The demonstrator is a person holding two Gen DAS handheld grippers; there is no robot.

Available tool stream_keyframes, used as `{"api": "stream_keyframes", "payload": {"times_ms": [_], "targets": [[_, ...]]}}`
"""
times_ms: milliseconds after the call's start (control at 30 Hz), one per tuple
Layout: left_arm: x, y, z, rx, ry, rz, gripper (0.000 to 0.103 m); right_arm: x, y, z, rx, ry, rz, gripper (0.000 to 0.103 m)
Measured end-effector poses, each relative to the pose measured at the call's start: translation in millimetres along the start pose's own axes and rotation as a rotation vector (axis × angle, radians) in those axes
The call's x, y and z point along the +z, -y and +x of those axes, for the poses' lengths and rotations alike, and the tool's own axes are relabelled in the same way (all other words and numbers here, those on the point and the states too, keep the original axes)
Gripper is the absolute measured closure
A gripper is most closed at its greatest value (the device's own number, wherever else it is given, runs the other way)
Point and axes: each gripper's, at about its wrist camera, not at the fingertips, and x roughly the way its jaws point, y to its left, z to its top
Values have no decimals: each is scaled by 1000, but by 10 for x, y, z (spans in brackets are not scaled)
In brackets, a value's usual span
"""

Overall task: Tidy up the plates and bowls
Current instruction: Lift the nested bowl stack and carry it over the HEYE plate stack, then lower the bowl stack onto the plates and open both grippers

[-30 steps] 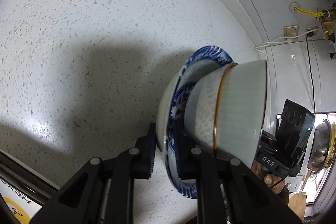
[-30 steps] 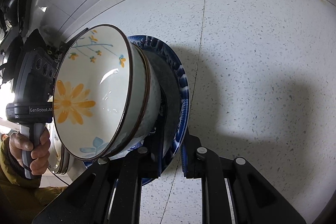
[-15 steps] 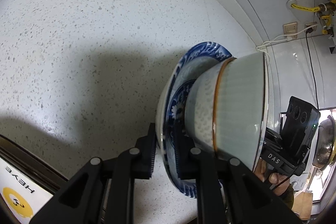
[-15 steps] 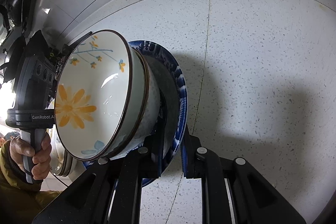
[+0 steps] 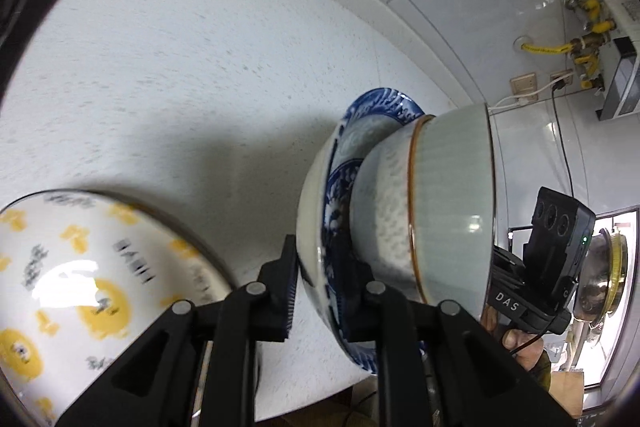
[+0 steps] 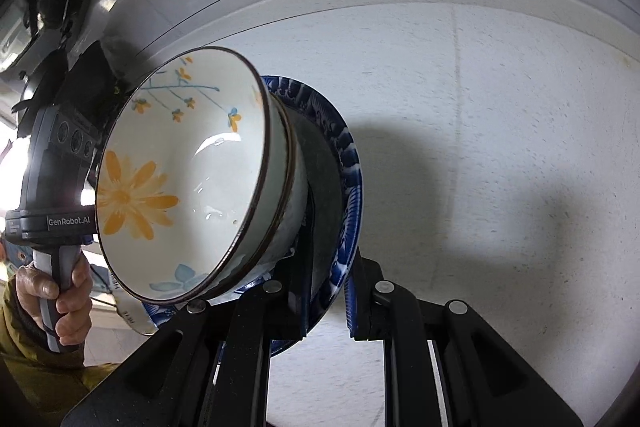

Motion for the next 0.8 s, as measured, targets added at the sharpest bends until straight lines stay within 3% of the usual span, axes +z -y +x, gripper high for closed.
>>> {"api": "stream_keyframes", "payload": {"times_ms": [367, 600, 800], "targets": [[-494, -862, -1090, 57, 51, -64, 88, -187, -1078, 469, 68, -61, -80, 90], [-716, -1467, -1135, 70, 12, -94, 88, -367, -1265, 844, 51, -124, -47, 90], [-723, -1592, -1029, 98, -2, -71, 90, -397, -1412, 966, 34, -109, -11, 90]]}}
